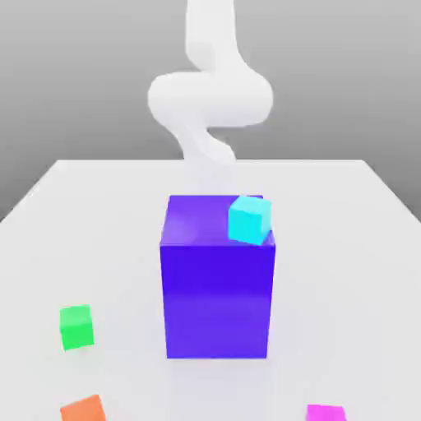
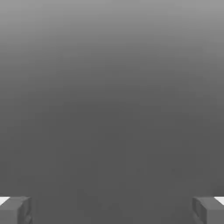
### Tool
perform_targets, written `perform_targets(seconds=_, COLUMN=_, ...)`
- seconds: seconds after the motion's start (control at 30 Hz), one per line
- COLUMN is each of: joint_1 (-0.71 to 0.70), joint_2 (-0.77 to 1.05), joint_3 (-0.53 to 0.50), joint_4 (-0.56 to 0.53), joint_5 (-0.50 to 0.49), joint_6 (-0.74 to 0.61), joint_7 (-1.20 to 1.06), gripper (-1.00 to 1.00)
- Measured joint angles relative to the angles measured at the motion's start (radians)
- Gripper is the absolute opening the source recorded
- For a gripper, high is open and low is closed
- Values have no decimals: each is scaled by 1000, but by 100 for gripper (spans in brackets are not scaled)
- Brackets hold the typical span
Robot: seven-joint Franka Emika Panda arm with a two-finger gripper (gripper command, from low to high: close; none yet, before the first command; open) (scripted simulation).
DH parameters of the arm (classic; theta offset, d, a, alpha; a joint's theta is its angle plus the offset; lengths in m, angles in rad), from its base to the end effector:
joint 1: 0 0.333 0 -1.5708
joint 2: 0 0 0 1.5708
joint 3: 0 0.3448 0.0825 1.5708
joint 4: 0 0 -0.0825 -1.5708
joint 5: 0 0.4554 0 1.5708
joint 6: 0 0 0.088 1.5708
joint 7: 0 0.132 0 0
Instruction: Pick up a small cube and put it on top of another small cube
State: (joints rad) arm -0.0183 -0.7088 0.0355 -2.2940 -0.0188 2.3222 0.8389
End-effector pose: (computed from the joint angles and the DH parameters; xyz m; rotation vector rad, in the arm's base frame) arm 0.4486 0.0114 0.6856 -2.4885 1.0724 -0.9766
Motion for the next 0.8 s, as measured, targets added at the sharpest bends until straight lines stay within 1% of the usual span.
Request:
perform_targets(seconds=0.2, joint_1=-36, joint_2=223, joint_3=82, joint_4=15, joint_5=-57, joint_6=54, joint_7=103, gripper=0)
perform_targets(seconds=0.43, joint_1=-54, joint_2=478, joint_3=156, joint_4=32, joint_5=-134, joint_6=114, joint_7=230, gripper=0)
perform_targets(seconds=0.63, joint_1=-38, joint_2=695, joint_3=189, joint_4=47, joint_5=-194, joint_6=166, joint_7=333, gripper=0)
perform_targets(seconds=0.8, joint_1=-9, joint_2=872, joint_3=195, joint_4=58, joint_5=-215, joint_6=213, joint_7=399, gripper=0)
